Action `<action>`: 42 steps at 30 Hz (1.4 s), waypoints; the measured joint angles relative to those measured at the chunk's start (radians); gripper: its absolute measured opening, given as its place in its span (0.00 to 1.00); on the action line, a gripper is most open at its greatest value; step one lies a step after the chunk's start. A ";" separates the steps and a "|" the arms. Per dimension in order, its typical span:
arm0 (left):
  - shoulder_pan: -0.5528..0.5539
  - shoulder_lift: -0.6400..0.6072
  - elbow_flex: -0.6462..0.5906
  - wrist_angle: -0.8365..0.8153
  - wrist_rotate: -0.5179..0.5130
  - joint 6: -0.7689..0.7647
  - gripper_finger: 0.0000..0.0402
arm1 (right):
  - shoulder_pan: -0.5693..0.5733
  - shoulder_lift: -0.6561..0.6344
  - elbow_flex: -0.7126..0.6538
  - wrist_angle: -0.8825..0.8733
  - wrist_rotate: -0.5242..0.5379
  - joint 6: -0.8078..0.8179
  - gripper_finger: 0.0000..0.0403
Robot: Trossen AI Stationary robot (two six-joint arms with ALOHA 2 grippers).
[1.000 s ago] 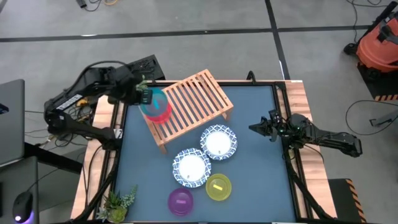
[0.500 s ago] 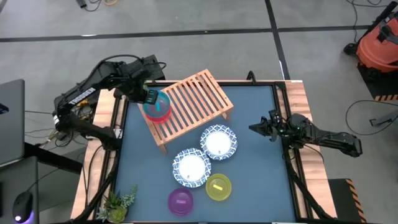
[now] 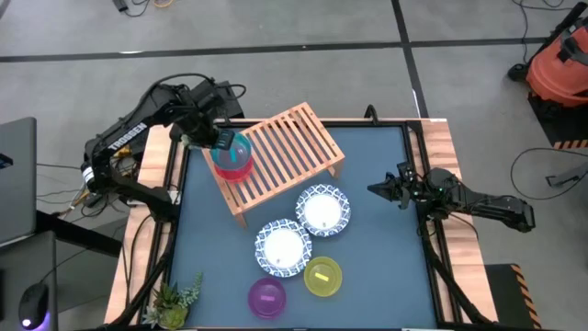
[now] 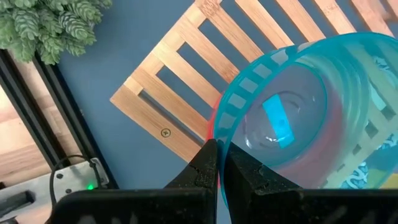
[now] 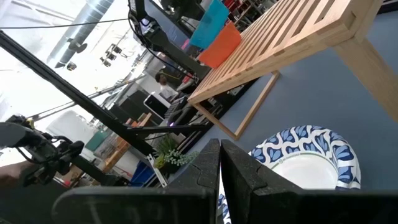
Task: Place and stack bowls onto a shelf
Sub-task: Stack the blue bowl into the orange bowl on the shelf
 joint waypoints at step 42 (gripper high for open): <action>0.023 -0.001 -0.016 0.010 0.016 0.033 0.00 | 0.000 0.000 0.000 0.000 0.000 -0.021 0.10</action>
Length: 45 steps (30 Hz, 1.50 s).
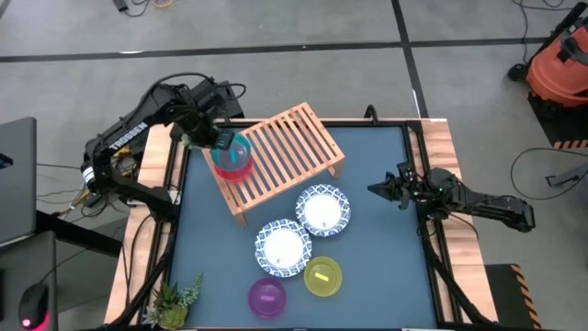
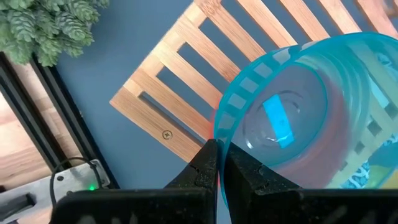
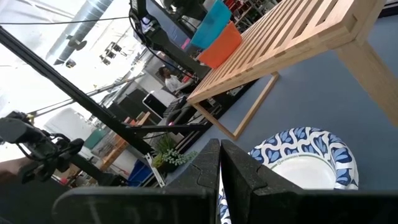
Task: Place and stack bowls onto a shelf
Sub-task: Stack the blue bowl into the orange bowl on the shelf
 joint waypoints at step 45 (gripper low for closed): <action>0.017 -0.005 0.001 0.020 0.044 0.059 0.00 | 0.000 0.000 0.000 0.000 0.000 0.003 0.10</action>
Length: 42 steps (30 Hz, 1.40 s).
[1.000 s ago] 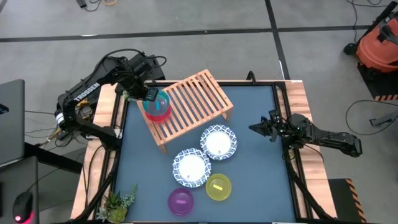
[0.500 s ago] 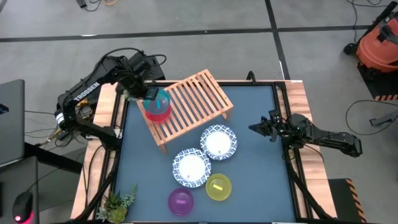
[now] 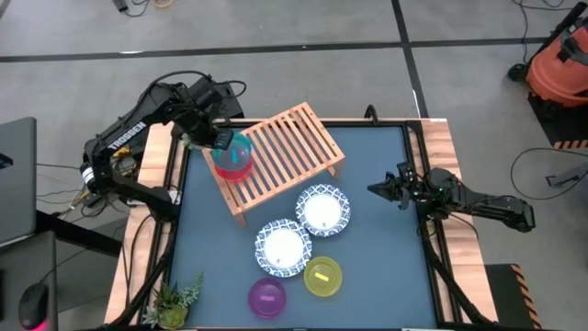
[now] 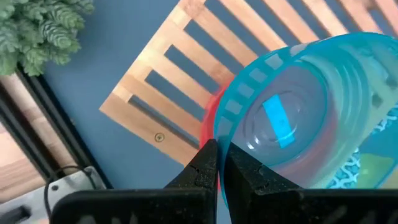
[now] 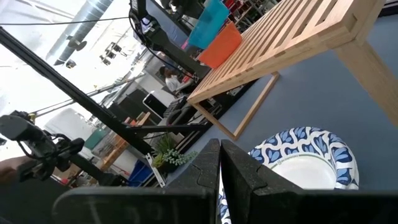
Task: Place and stack bowls onto a shelf
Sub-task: Stack the blue bowl into the orange bowl on the shelf
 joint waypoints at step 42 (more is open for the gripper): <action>-0.031 -0.336 -0.371 0.373 0.056 -0.244 0.00 | -0.001 0.000 0.000 -0.004 0.026 0.063 0.10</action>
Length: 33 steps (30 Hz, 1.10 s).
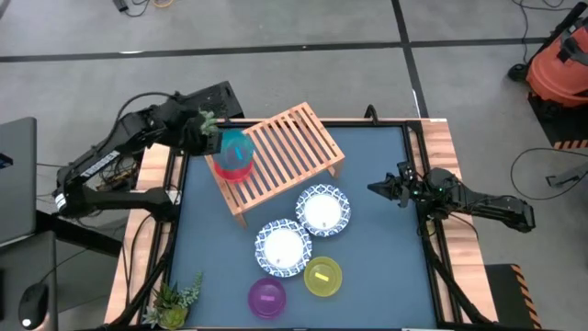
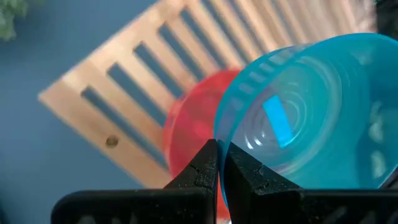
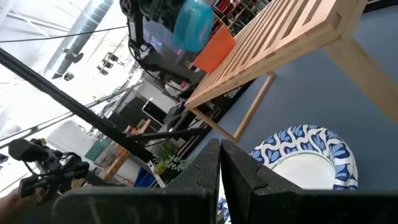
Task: Place and stack bowls onto a shelf
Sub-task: Stack the blue bowl into the orange bowl on the shelf
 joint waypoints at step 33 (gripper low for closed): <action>-0.032 0.090 0.025 -0.114 -0.129 0.037 0.16 | 0.000 0.000 0.000 0.000 -0.002 -0.010 0.10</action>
